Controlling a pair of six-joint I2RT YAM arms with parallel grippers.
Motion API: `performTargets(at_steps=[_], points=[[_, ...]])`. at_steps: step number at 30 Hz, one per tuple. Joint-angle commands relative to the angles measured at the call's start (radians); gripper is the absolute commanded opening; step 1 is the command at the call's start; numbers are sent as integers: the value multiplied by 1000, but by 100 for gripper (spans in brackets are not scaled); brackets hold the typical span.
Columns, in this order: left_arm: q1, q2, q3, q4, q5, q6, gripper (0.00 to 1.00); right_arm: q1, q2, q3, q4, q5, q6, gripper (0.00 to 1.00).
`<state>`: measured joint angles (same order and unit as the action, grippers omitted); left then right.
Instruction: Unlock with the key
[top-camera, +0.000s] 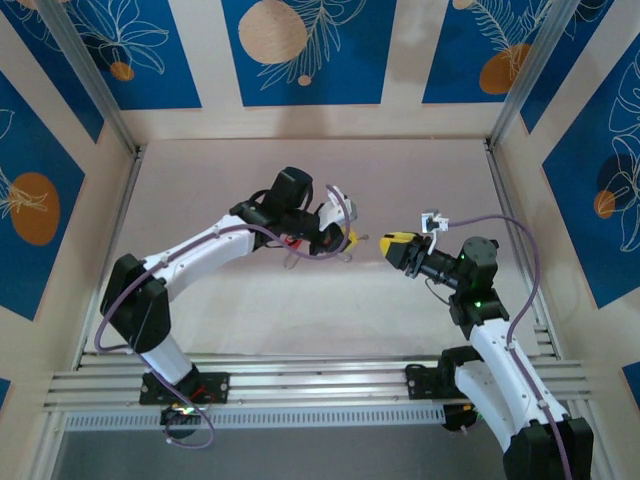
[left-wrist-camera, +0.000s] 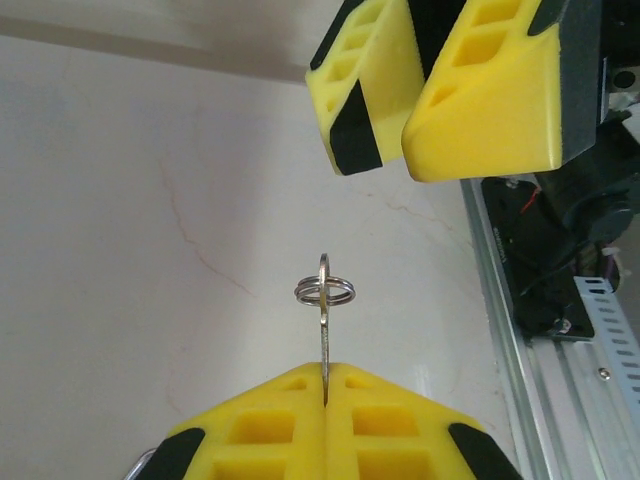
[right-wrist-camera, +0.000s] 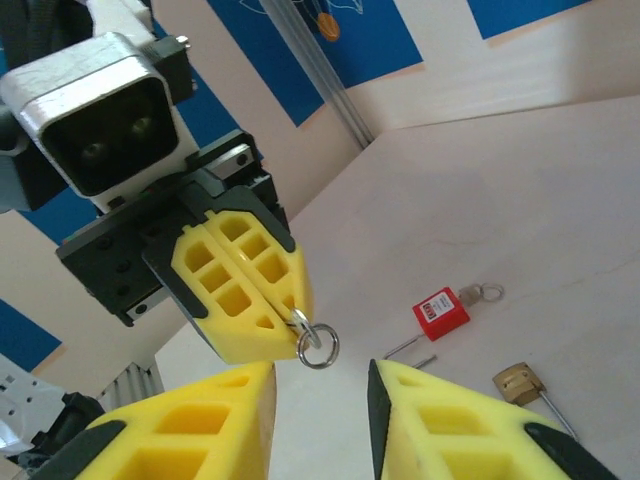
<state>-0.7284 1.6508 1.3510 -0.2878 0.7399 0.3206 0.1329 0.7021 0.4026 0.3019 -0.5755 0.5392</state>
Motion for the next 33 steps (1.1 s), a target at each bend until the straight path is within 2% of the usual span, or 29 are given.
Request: performTargets(at_steps=[1, 22, 33], points=[[6, 21, 44, -31, 85, -14, 0, 14, -6, -6, 32, -32, -26, 28], [7, 69, 80, -43, 206, -52, 0, 69, 50, 14, 65, -79, -28, 30], [6, 100, 107, -77, 234, -49, 0, 72, 52, 15, 79, -69, -20, 25]])
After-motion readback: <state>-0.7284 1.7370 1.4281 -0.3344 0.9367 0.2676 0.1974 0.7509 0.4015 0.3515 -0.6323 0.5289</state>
